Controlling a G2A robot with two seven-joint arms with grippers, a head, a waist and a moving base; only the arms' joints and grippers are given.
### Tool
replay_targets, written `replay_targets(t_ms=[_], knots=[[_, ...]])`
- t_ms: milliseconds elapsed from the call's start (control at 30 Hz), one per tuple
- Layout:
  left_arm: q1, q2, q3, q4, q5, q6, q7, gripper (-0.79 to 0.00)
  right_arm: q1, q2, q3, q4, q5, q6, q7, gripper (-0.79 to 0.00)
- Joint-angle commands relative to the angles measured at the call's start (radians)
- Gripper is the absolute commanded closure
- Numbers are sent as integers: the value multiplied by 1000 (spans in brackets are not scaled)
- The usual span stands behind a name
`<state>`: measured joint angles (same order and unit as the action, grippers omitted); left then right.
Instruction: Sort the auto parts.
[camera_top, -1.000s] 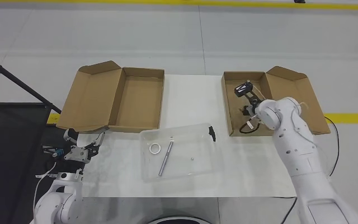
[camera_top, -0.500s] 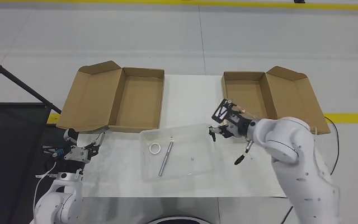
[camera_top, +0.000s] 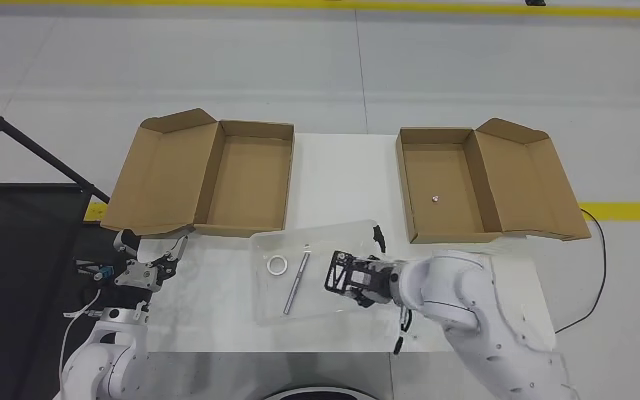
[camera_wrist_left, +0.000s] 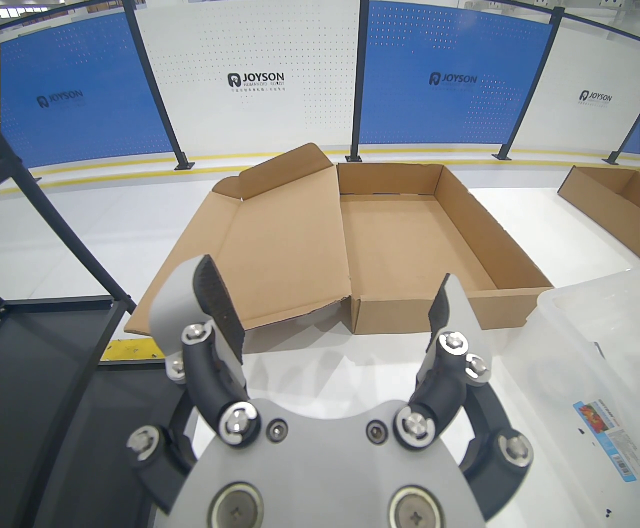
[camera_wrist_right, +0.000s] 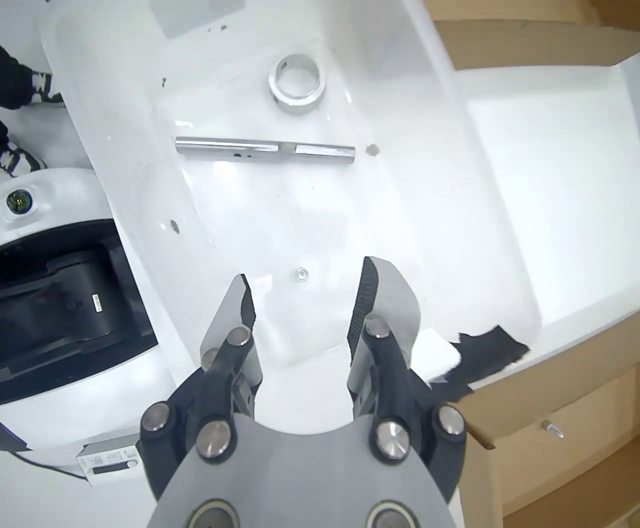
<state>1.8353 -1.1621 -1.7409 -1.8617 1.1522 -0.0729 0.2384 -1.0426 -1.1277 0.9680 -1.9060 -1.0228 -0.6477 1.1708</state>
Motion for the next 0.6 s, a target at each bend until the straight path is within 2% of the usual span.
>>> replay_targets(t_ms=[0,167,400,500,567], knots=[[0,0,0,0,0,0,0,-785,12,-3,-23,30,-19,14,6,-437],[0,0,0,0,0,0,0,-785,45,-16,-84,97,-71,71,2,-382],[0,0,0,0,0,0,0,-785,80,-33,-145,167,-80,100,-26,-305],[0,0,0,0,0,0,0,-785,90,-37,-157,185,-81,108,-30,-222],[0,0,0,0,0,0,0,-785,96,-38,-164,193,-89,114,-25,-102]])
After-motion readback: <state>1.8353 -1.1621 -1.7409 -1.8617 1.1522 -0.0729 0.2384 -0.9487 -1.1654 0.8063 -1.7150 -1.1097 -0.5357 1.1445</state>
